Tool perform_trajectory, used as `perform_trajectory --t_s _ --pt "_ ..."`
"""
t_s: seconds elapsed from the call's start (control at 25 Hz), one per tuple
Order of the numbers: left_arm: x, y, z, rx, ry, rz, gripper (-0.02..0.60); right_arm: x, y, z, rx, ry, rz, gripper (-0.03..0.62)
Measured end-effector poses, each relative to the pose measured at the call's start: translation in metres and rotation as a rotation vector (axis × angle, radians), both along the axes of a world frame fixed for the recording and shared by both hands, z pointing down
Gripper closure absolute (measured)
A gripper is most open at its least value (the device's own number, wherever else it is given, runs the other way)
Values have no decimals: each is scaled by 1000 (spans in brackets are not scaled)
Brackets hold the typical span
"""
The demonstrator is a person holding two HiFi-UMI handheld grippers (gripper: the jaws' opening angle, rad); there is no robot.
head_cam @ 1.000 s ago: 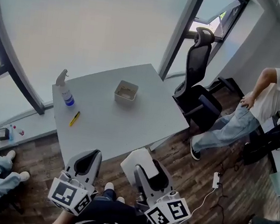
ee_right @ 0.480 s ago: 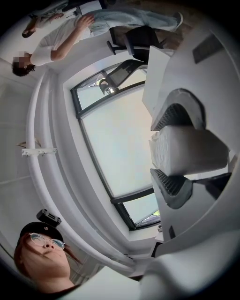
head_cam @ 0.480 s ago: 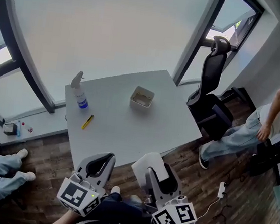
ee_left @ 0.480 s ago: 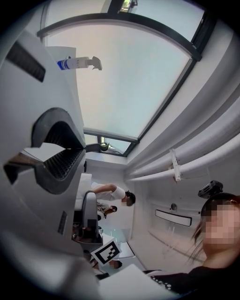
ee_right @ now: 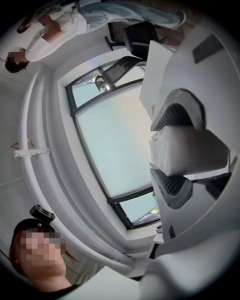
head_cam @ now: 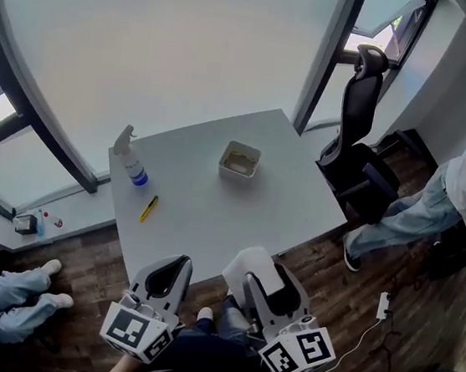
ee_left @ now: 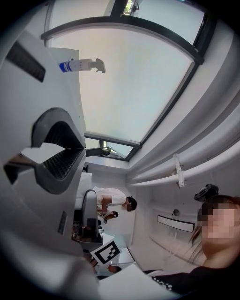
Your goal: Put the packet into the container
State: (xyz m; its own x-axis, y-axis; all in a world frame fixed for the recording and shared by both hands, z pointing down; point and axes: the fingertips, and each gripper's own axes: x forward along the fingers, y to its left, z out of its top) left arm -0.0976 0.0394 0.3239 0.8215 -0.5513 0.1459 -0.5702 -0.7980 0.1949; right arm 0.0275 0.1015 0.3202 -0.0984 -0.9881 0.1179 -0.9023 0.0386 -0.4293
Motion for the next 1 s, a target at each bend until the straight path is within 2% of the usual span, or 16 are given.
perform_trajectory --t_s 0.28,1.0 --pt "26 -21 -1 7 -24 -44 574 25 -31 -1 -4 13 -53 338" --pt "90 -64 5 -15 -22 -141 574 87 -88 9 -29 22 -167 338"
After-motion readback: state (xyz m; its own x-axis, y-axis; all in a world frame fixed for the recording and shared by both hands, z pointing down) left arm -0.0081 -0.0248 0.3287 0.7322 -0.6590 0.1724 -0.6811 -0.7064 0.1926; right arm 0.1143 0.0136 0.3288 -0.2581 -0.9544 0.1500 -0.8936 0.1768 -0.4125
